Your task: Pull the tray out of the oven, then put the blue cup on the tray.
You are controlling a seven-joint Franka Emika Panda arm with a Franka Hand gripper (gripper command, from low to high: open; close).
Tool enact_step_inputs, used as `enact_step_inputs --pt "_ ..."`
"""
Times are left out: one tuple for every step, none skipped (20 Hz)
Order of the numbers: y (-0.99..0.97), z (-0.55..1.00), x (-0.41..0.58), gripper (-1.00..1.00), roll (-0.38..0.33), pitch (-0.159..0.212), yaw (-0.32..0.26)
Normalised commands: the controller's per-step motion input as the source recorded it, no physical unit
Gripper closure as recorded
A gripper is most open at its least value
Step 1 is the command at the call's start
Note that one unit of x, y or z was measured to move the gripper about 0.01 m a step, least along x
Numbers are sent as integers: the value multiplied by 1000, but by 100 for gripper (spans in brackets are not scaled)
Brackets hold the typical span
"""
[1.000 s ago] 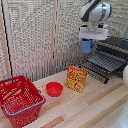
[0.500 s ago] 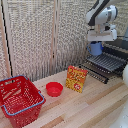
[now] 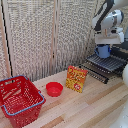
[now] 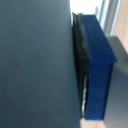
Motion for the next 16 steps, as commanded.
enact_step_inputs --pt "0 -171 183 100 -5 -58 0" --pt "0 -149 143 100 0 -63 0" --pt "0 -111 134 100 -6 -57 0" --pt "0 -14 197 100 -25 0 0" --pt "0 0 289 100 -33 2 0" --pt "0 69 389 100 -69 39 -1" --pt "17 186 360 -100 -95 45 -13" --pt "3 320 329 -100 -112 39 -13" --pt "71 417 309 -100 -137 43 -28" --pt "0 489 217 -100 -116 31 -50" --pt "0 511 214 -100 -95 14 -45" --pt "0 586 206 -100 -64 11 -49" --pt "0 617 180 -100 -30 8 -48" --pt "0 671 166 -100 -39 0 -60" --pt "-31 671 123 -100 -35 0 -79" --pt "0 780 131 -100 -51 0 -73"
